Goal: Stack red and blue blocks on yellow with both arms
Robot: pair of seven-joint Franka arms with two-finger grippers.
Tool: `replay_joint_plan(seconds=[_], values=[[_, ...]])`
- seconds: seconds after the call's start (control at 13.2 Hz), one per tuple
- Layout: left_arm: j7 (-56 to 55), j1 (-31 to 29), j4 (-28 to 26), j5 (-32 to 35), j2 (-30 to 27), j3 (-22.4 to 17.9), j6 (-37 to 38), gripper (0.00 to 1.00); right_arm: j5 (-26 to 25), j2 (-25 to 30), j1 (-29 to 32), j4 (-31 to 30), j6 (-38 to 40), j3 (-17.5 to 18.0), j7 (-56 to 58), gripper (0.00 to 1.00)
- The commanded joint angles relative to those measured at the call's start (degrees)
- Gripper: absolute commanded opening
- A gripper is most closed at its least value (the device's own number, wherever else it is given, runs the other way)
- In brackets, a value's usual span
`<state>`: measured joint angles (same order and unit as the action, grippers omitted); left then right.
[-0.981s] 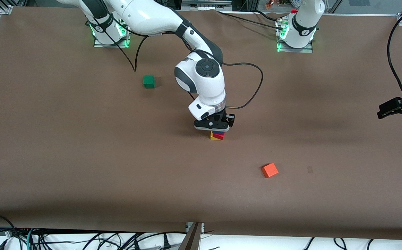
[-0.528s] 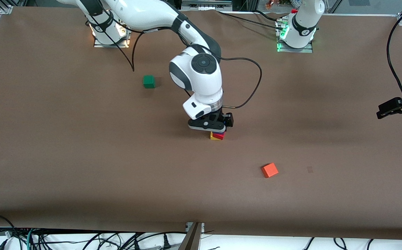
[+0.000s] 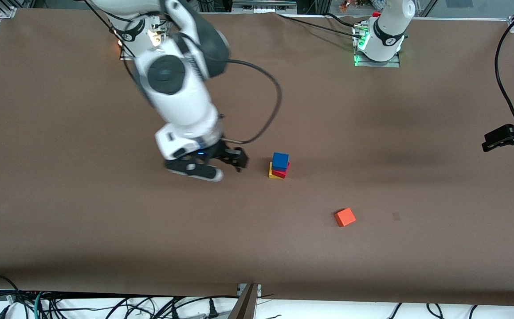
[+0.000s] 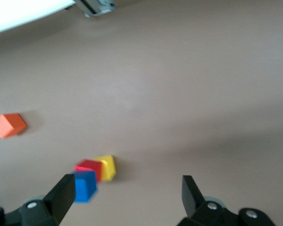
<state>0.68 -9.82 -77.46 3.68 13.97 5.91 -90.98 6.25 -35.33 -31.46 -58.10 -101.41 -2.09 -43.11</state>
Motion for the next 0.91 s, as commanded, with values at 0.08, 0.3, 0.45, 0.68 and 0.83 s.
replay_joint_plan(seconds=[0.08, 0.3, 0.45, 0.68, 0.83], values=[[0.55, -0.38, -0.59, -1.22, -0.79, -0.02, -0.43, 1.0, 2.53, 12.7, 4.21, -12.35, 6.13, -1.59, 9.33, 1.0], [0.37, 0.33, -0.5, -1.05, -0.61, 0.07, -0.43, 1.0, 2.53, 21.07, 4.3, -19.49, 11.22, -6.34, 18.38, 1.0], [0.37, 0.15, -0.5, -1.04, -0.52, 0.07, -0.43, 1.0, 2.01, 24.76, 6.75, -22.56, 13.25, -7.49, 24.36, 1.0], [0.37, 0.42, -0.5, -0.87, -0.52, -0.02, -0.52, 1.0, -0.09, 31.61, 10.8, -30.64, 12.47, -7.23, 31.58, 1.0], [0.37, -0.02, -0.5, -0.96, -0.44, -0.02, -0.52, 1.0, -2.47, 34.96, 12.73, -34.78, 10.63, -6.09, 33.86, 1.0]])
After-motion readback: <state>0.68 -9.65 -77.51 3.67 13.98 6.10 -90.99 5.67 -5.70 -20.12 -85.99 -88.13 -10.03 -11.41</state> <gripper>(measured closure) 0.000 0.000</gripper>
